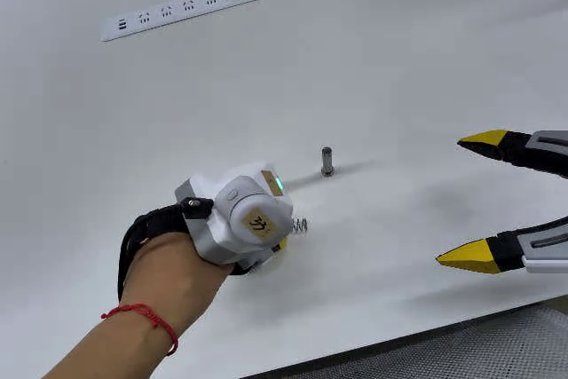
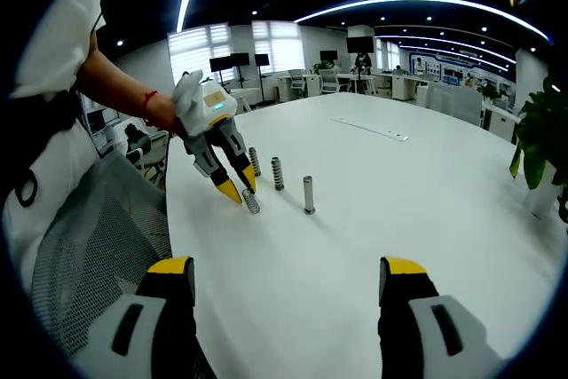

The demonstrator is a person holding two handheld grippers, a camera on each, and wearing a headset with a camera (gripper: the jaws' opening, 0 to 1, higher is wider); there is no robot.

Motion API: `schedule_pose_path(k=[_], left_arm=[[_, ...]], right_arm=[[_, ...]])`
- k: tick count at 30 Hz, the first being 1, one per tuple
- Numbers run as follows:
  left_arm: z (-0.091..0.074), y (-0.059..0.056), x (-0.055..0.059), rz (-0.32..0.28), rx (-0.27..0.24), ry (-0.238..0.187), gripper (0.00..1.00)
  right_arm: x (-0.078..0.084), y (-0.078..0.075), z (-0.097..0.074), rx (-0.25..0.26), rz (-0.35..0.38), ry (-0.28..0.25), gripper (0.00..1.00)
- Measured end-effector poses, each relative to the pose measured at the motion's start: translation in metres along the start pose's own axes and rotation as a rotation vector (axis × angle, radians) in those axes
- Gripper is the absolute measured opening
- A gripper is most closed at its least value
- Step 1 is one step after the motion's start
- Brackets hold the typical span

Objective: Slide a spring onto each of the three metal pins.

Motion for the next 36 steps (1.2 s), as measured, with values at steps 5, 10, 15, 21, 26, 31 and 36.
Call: schedule_pose_path(k=[5, 10, 15, 21, 26, 31, 36], left_arm=[[-0.003, -0.006, 0.008, -0.014, 0.000, 0.009, 0.20], [-0.006, -0.007, 0.016, -0.027, -0.017, 0.020, 0.22], [-0.005, -0.006, 0.015, -0.040, -0.021, 0.005, 0.22], [-0.003, -0.003, 0.011, -0.020, -0.020, 0.003, 0.22], [-0.004, 0.003, 0.008, -0.021, -0.043, 0.000, 0.21], [-0.002, 0.004, 0.004, 0.003, -0.042, -0.004, 0.22], [0.000, 0.001, 0.001, 0.021, -0.034, 0.000, 0.18]], right_arm=[[0.001, 0.000, -0.003, -0.002, 0.000, 0.002, 0.87], [0.005, -0.003, -0.006, -0.004, -0.005, 0.017, 0.88], [0.006, -0.005, -0.007, 0.002, -0.005, 0.019, 0.87], [0.005, -0.005, -0.007, 0.011, -0.002, 0.014, 0.87], [0.005, -0.004, -0.006, 0.008, 0.000, 0.010, 0.87], [0.004, -0.004, -0.005, 0.007, 0.001, 0.007, 0.87], [0.004, -0.004, -0.005, 0.008, 0.003, 0.004, 0.87]])
Point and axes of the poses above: the centre of the closed fingertips' face, and the gripper's own axes: z roughly forward along the fingers, y roughly to its left, x roughly out of its underside, the point moved 5 cm from there along -z, roughly backward along the fingers, and after that the axes turned 15 degrees about z, right-handed, at the moved point
